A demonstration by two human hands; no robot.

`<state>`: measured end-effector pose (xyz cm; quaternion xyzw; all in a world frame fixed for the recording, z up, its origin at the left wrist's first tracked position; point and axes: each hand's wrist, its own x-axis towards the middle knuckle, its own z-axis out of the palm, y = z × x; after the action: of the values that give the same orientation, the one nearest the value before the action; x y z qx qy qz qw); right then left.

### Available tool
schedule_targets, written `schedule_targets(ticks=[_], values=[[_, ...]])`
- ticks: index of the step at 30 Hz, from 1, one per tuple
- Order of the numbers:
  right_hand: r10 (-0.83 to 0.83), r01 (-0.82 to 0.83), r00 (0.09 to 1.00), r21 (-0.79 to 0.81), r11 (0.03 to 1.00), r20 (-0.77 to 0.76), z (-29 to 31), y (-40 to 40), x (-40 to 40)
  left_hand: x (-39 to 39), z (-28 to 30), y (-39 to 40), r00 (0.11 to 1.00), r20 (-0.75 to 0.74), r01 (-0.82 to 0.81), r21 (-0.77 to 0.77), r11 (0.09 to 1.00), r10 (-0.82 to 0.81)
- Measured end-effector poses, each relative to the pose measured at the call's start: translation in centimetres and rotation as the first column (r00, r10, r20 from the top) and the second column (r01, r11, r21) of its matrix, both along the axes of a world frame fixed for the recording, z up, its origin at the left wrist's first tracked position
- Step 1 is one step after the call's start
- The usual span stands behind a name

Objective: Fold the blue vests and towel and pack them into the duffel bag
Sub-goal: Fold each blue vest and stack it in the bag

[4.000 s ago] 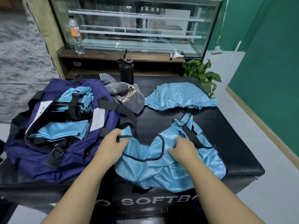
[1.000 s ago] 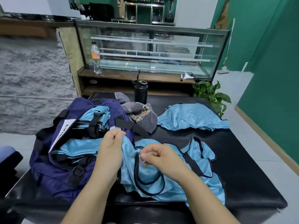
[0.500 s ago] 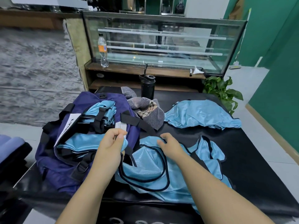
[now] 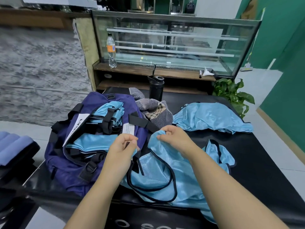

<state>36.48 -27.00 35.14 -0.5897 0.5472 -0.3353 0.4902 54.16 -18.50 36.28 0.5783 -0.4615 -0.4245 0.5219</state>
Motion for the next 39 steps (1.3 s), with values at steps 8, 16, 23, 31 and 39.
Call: schedule_targets(ticks=[8, 16, 23, 31, 39], values=[[0.056, -0.032, 0.984, -0.146, 0.989, 0.169, 6.4, 5.9, -2.1, -3.1, 0.8, 1.3, 0.974, 0.076, 0.209, 0.057, 0.976, -0.213], [0.03, 0.03, 0.967, -0.232, 0.972, 0.251, 10.8, 10.2, -4.4, -4.6, 3.8, 3.2, 0.919, -0.18, 0.333, -0.127, 0.934, -0.351], [-0.082, -0.021, 0.963, -0.377, 0.926, -0.256, 12.9, 12.2, -6.2, -4.4, 7.4, 4.1, 0.901, 0.426, 0.23, -0.308, 0.923, -0.083], [-0.241, 0.01, 0.909, -0.562, 0.827, -0.339, 15.0, 14.0, -7.8, -4.6, 11.3, 5.1, 0.858, 0.512, 0.273, -0.38, 0.884, -0.045], [-0.337, 0.403, 0.904, -0.258, 0.878, 0.265, 13.0, 14.5, -7.1, -5.0, 10.1, 5.6, 0.935, 0.32, 0.253, -0.297, 0.921, -0.154]])
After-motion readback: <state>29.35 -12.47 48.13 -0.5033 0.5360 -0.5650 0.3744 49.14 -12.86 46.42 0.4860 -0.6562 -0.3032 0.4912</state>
